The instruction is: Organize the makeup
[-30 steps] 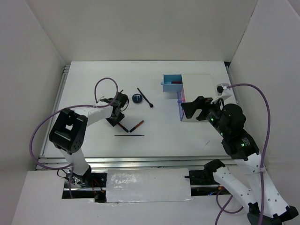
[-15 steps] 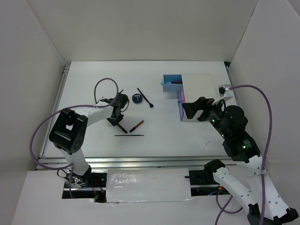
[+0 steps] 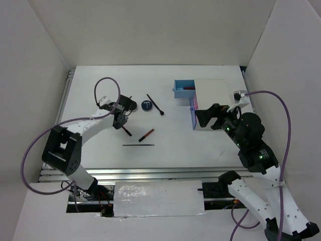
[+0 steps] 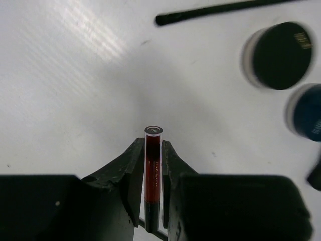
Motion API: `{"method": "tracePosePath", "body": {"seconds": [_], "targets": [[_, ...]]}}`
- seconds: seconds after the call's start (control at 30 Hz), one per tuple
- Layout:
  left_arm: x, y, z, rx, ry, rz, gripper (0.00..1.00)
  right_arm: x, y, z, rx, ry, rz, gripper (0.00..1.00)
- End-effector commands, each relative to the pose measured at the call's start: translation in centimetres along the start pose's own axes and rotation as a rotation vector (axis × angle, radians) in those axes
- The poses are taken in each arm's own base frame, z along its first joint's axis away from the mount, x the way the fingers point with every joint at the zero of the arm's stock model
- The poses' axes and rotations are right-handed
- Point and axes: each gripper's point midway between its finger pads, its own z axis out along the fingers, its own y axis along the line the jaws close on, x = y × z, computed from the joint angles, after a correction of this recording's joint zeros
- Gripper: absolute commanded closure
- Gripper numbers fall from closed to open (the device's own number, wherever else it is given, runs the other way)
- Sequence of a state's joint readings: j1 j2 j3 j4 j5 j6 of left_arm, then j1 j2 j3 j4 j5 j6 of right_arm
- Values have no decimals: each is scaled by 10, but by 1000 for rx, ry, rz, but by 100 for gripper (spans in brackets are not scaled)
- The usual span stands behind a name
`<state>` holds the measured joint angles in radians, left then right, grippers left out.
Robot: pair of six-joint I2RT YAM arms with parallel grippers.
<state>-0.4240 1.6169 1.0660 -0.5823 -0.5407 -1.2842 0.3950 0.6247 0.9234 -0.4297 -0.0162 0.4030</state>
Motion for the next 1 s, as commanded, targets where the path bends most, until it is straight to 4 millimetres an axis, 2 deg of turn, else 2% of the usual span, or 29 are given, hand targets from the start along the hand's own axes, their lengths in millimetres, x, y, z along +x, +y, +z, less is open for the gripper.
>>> {"method": "tracePosePath", "body": {"seconds": [0.0, 0.03, 0.1, 0.13, 0.2, 0.23, 0.3, 0.37, 0.4, 0.43, 0.5, 0.53, 0.57, 0.63, 0.67, 0.7, 0.73, 0.77, 0.8, 0.83, 0.87, 0.9, 0.97], "targets": [[-57, -26, -41, 157, -170, -17, 100, -8, 3, 3, -7, -26, -10, 0], [-70, -44, -52, 238, -207, -27, 100, -7, 2, 3, -4, -24, -8, 0], [-87, -63, -72, 345, -259, 36, 100, -8, 2, 3, -2, -27, -10, 0], [-98, -87, -90, 449, -292, 26, 100, -8, 2, 3, -1, -25, -11, 0], [-109, -111, -110, 553, -341, 89, 100, -10, -1, 3, 18, -34, -9, 0], [-121, -135, -135, 657, -387, 76, 100, -12, -1, 2, 21, -39, -9, 0], [-125, -160, -156, 731, -446, 135, 100, -15, -3, 0, 33, -50, -6, 0], [-143, -191, -197, 875, -554, 139, 100, -17, -4, -3, 40, -67, -4, 0], [-139, -203, -202, 905, -562, 144, 100, -20, -5, -6, 47, -80, -2, 0], [-148, -214, -219, 957, -589, 131, 100, -20, -5, -6, 49, -85, 1, 0], [-151, -239, -241, 1061, -610, 116, 100, -21, -6, -7, 52, -91, 5, 0], [-150, -247, -246, 1102, -623, 122, 100, -20, -6, -7, 51, -87, 1, 0], [-143, -258, -259, 1199, -636, 171, 100, -21, -6, -7, 50, -89, 3, 0], [-142, -279, -291, 1386, -729, 191, 100, -21, -4, -7, 43, -85, 3, 0], [-122, -295, -291, 1472, -735, 304, 100, -21, -3, -7, 40, -84, 3, 0], [-128, -306, -320, 1557, -793, 333, 100, -22, -3, -8, 41, -86, 1, 0], [-119, -316, -324, 1595, -831, 435, 100, -22, -3, -9, 40, -85, 1, 0], [-89, -334, -312, 1667, -780, 569, 100, -22, -2, -9, 36, -83, 0, 0], [-91, -346, -332, 1707, -792, 630, 100, -23, -2, -11, 33, -89, -2, 0], [-82, -355, -329, 1718, -813, 728, 100, -22, -1, -11, 28, -86, -2, 0], [-56, -371, -307, 1743, -752, 817, 100, -23, 0, -13, 22, -91, -4, 0], [-63, -378, -326, 1781, -794, 841, 100, -22, 0, -13, 19, -91, -4, 0], [-36, -389, -302, 1790, -753, 959, 100, -22, 0, -13, 21, -90, -7, 0]]}}
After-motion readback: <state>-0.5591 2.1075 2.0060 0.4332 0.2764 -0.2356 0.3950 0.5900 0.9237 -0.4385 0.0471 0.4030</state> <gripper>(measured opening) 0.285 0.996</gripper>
